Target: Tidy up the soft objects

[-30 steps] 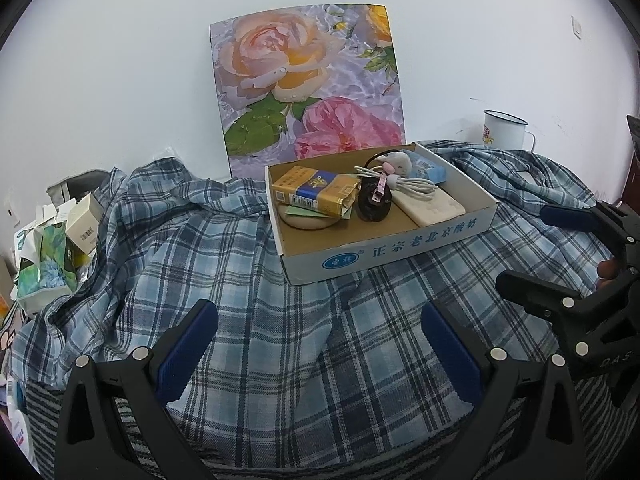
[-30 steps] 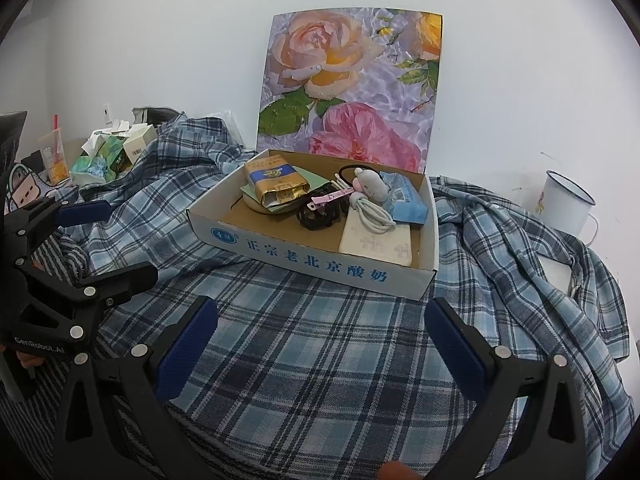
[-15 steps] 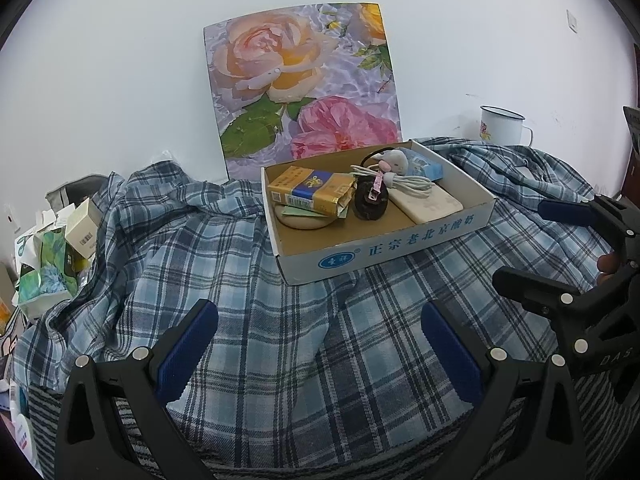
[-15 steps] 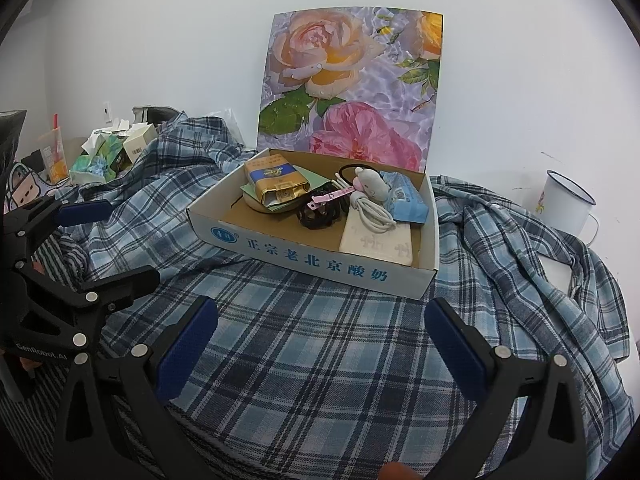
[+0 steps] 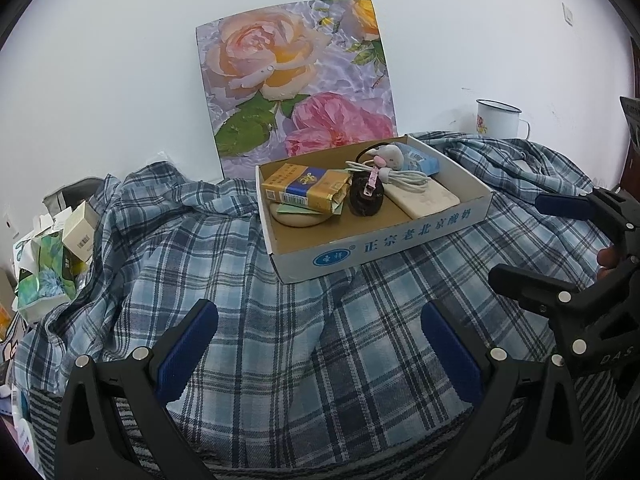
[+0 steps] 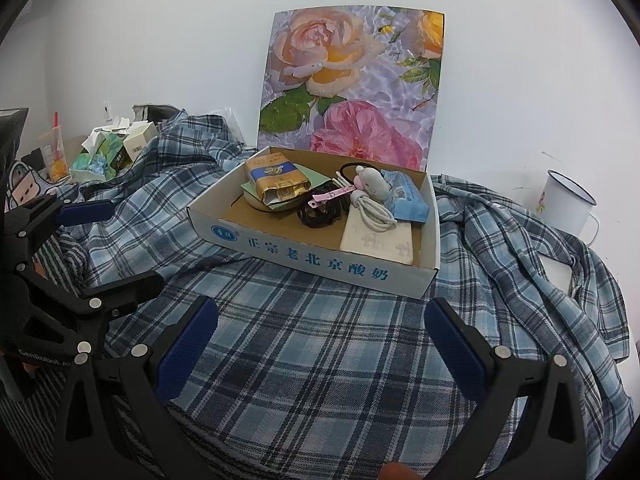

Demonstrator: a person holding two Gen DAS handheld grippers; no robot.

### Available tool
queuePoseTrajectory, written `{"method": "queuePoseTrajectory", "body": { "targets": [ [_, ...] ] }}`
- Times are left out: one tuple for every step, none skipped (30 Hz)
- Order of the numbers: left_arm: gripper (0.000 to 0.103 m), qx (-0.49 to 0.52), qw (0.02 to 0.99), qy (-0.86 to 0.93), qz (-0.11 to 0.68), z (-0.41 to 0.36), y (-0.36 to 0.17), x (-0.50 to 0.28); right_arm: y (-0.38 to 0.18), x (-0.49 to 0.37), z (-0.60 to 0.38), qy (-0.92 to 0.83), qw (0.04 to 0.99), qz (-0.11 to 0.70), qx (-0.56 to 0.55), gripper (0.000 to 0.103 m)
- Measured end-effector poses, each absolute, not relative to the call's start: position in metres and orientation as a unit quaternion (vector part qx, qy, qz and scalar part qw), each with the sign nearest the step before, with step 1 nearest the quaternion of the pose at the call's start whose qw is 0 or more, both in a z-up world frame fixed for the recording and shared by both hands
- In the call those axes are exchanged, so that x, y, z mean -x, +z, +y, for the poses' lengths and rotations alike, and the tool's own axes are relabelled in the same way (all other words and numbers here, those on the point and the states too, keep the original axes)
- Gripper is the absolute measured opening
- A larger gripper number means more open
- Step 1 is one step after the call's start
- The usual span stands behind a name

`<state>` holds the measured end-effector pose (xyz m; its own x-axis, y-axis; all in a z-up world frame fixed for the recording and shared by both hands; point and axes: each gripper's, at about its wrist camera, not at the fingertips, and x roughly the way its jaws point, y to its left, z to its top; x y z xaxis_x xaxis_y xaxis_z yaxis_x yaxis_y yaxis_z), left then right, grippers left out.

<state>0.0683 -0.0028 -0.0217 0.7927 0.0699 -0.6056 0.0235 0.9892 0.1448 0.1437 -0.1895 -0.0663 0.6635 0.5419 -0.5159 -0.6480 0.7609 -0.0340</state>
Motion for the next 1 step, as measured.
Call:
{"method": "queuePoseTrajectory", "body": {
  "targets": [
    [0.103,-0.073,0.944,0.012,0.322,-0.0026,-0.0221,-0.0682,-0.0668,-0.1436,-0.1891,0.329,0.905,0.246,0.109,0.103]
  ]
}}
